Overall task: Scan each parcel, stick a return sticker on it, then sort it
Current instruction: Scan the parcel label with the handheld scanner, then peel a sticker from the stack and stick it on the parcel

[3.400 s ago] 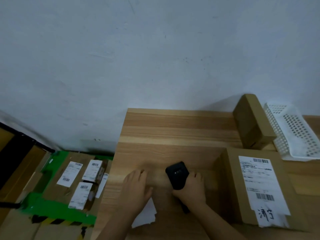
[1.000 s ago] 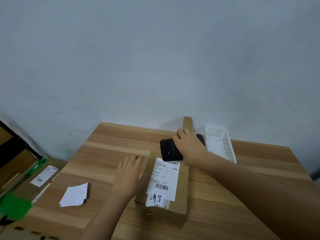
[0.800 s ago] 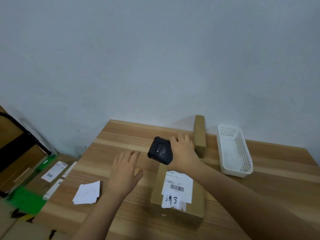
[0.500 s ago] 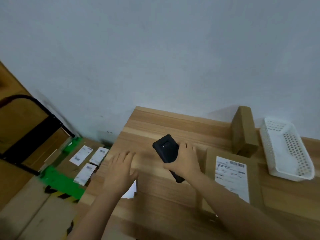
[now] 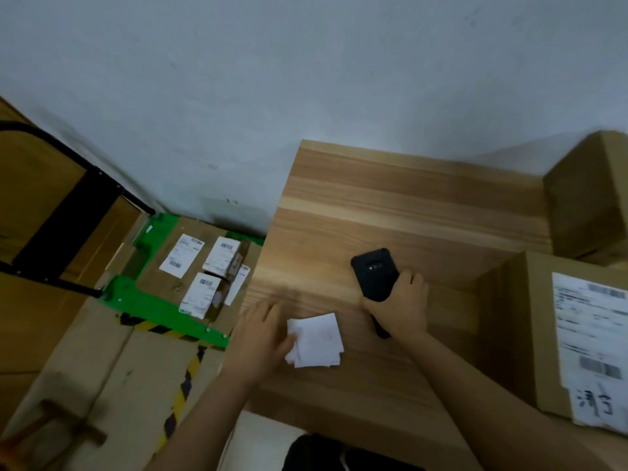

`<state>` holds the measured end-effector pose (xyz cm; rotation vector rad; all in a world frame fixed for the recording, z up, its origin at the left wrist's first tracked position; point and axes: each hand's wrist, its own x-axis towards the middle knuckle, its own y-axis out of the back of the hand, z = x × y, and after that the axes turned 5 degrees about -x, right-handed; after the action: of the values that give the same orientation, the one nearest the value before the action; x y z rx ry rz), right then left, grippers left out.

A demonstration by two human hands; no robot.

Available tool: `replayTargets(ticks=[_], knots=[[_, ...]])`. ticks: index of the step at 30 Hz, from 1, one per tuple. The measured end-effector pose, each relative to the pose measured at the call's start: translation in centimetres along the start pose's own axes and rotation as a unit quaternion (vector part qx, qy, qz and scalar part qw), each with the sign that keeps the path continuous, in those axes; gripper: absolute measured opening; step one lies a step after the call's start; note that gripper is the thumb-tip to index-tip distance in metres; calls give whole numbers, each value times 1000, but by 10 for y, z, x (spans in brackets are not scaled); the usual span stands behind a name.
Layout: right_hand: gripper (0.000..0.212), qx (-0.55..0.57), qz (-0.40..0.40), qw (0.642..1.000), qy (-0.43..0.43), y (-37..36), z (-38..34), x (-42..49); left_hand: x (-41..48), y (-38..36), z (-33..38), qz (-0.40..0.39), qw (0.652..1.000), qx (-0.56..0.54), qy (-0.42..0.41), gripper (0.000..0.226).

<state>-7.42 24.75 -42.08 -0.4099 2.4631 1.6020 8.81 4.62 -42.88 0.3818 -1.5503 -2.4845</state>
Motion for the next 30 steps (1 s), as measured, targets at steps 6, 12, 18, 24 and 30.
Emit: replayTargets(ticks=[6,12,18,24,30], knots=[[65,-66,57,994,59,-5,-6,-14,2,-7,-5,-25,999,-27,-6,30],[34,-89,-17,961,260,-26,-24,-45,-2,-12,-2,-14,999,-46,-18,36],[26,-114,-41,952,282,-33,-27,-48,-4,-20,-1,-40,997,-59,-21,60],[7,-39,-80,966,242,-28,-28,-47,-5,-21,-2,-37,997,-63,-10,58],[7,104,-113,976,156,4,-31,-45,2,-4,14,30,996,-87,-17,52]])
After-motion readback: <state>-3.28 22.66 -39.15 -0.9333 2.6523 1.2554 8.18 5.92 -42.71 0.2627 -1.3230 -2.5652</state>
